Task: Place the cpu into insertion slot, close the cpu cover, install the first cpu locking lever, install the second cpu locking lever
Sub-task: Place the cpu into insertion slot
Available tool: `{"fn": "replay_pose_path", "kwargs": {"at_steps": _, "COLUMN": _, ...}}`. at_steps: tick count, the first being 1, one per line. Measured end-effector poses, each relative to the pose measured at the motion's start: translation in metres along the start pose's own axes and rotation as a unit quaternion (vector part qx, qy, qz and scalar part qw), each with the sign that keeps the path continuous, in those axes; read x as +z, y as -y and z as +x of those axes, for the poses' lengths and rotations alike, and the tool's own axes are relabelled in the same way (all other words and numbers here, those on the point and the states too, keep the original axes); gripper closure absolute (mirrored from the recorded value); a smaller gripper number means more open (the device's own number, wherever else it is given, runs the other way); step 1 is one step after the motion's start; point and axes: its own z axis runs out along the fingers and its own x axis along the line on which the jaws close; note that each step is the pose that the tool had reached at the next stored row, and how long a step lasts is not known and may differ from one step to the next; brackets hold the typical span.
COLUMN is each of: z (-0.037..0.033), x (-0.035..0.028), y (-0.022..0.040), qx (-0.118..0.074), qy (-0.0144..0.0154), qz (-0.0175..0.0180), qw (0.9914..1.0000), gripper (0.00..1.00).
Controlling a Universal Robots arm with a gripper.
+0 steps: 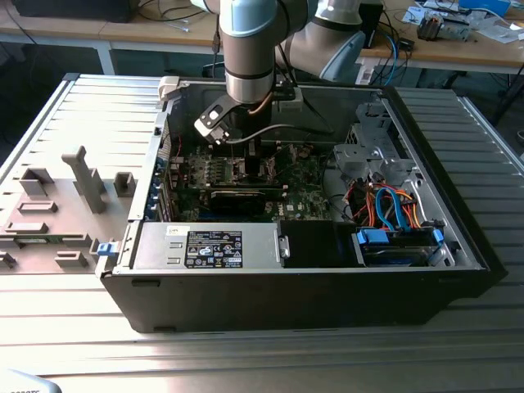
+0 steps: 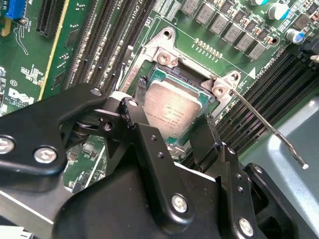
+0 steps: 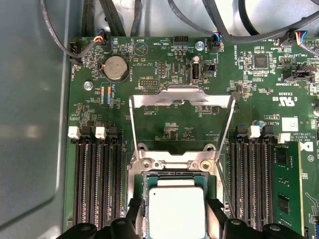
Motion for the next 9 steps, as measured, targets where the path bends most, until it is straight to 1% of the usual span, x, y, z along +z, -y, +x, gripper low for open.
{"fn": "replay_pose_path", "kwargs": {"at_steps": 1, "z": -0.0002, "x": -0.0009, "y": -0.0001, "qx": 0.000, "qy": 0.0001, "qz": 0.0001, "qw": 1.00000, "gripper": 0.38}}
{"fn": "replay_pose_path", "kwargs": {"at_steps": 5, "z": -0.0004, "x": -0.0109, "y": -0.0007, "qx": 0.000, "qy": -0.0002, "qz": 0.0000, "qw": 1.00000, "gripper": 0.38}}
{"fn": "replay_pose_path", "kwargs": {"at_steps": 6, "z": -0.0004, "x": -0.0123, "y": -0.0008, "qx": 0.000, "qy": -0.0002, "qz": 0.0000, "qw": 1.00000, "gripper": 0.38}}
{"fn": "replay_pose_path", "kwargs": {"at_steps": 8, "z": -0.0005, "x": -0.0174, "y": -0.0011, "qx": 0.000, "qy": -0.0010, "qz": 0.0000, "qw": 1.00000, "gripper": 0.38}}
{"fn": "replay_pose_path", "kwargs": {"at_steps": 9, "z": -0.0005, "x": -0.0207, "y": -0.0013, "qx": 0.000, "qy": -0.0020, "qz": 0.0000, "qw": 1.00000, "gripper": 0.38}}
